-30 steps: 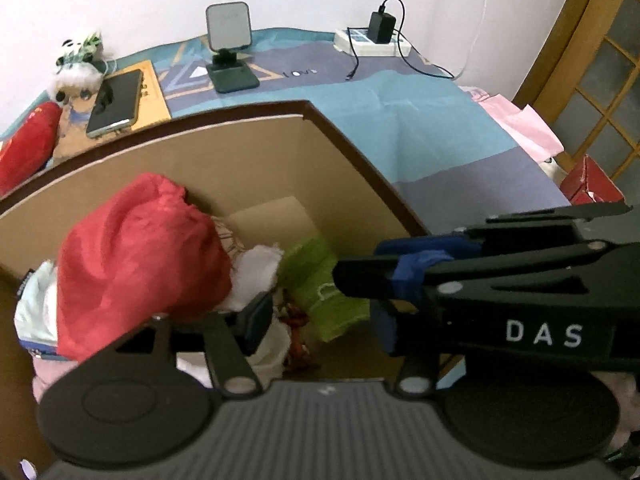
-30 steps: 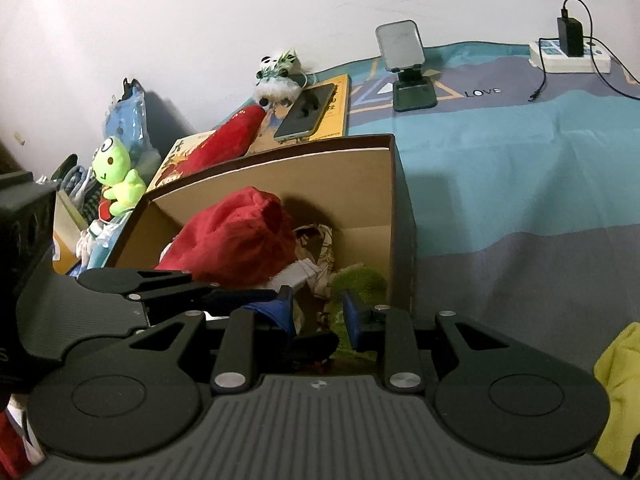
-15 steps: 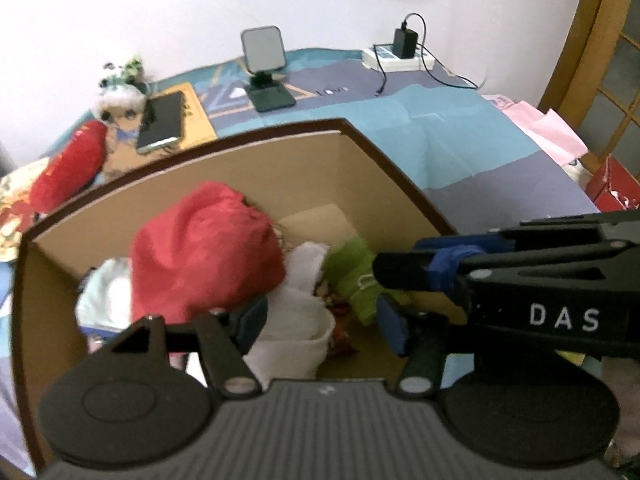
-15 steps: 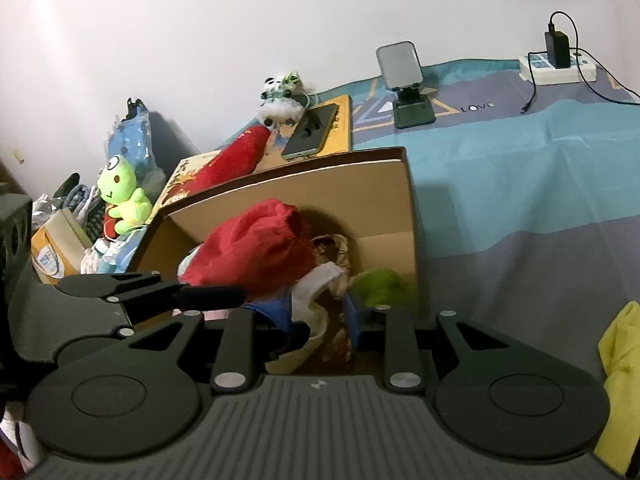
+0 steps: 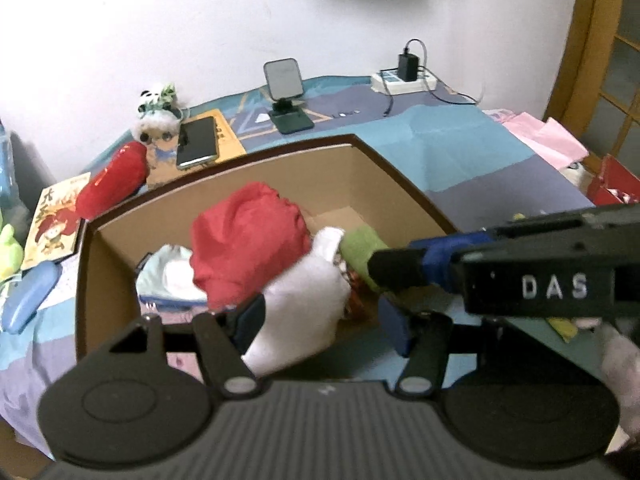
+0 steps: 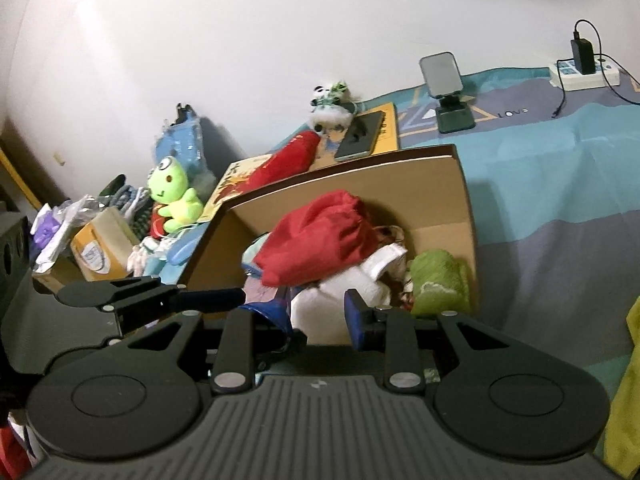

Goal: Organize soft objects
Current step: 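Move the right gripper to the yellow fluffy towel and grasp it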

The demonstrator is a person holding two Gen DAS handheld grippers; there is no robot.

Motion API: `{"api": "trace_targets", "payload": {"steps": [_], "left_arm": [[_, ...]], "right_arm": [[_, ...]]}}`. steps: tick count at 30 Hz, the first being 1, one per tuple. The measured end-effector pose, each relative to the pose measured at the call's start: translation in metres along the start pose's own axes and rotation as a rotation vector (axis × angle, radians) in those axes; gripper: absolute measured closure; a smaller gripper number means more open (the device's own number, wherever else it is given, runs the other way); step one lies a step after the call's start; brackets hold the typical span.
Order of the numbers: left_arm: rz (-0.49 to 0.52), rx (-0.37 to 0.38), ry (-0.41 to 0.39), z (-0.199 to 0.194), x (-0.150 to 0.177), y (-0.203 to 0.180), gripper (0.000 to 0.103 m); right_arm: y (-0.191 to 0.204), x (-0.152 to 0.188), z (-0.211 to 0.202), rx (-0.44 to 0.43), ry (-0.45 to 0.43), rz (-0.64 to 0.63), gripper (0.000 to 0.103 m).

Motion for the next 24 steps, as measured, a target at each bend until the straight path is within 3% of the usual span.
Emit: {"api": "trace_targets", "payload": {"steps": [9, 14, 24], "left_arm": [[0.036, 0.07, 0.027, -0.002, 0.026, -0.034, 0.042], [0.019, 0.096, 0.085, 0.011, 0.028, -0.063, 0.042], [0.058, 0.173, 0.173, 0.048, 0.027, -0.146, 0.041]], "right_arm": [[-0.021, 0.026, -0.006, -0.035, 0.054, 0.019, 0.091], [-0.045, 0.043, -0.012, -0.045, 0.117, 0.025, 0.091], [-0.118, 0.073, -0.031, 0.019, 0.198, 0.062, 0.09]]}}
Point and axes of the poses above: each gripper's, at about its wrist camera, not at the fingertips, and z roughly the way its jaws point, y to its left, x to its underside, the point moved 8 cm from there along z, roughly the way its jaws point, and after that the axes turned 14 degrees about y, right-handed, at the moved point
